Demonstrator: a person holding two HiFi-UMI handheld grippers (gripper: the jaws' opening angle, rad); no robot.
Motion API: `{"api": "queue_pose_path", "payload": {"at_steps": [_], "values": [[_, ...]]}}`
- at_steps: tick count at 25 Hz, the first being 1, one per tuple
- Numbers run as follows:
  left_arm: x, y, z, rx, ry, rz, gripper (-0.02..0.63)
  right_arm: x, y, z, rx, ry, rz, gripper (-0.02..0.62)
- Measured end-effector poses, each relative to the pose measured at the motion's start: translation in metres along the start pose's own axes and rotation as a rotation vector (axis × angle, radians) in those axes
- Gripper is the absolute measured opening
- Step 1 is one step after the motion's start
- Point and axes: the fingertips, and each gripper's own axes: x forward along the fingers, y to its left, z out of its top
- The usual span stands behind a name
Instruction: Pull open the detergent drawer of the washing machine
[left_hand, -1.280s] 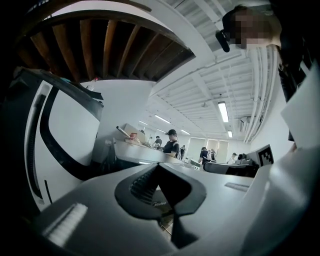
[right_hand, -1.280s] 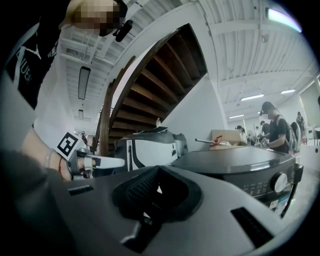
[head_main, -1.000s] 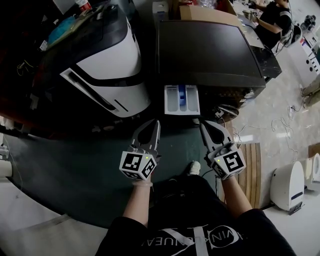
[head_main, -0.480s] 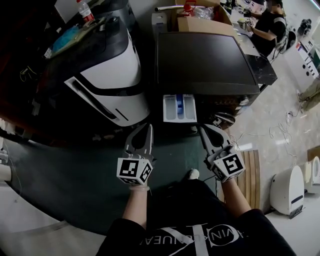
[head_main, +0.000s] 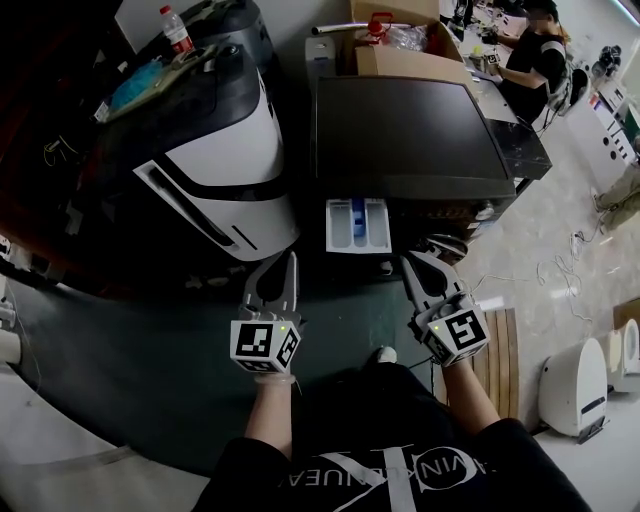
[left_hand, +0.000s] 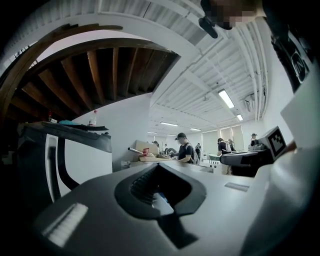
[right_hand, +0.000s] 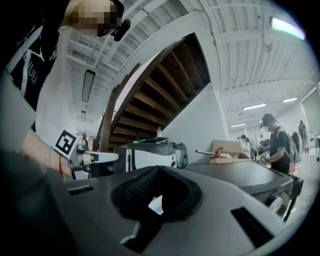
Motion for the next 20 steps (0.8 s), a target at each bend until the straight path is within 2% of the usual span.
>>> {"api": "queue_pose_path", "payload": {"at_steps": [14,20], "values": [[0.004,0.0032,0.0013,-0.001,0.004,0.014,0.009,0.0046,-0.0025,0.0049,-0.032,-0.009,0.008,0.011],[0.0034,0.0037,-0.0036,-0.006,0.015,0.023,0.009,0.0073,-0.001,0.0061,-0.01,-0.006,0.019,0.011]]}}
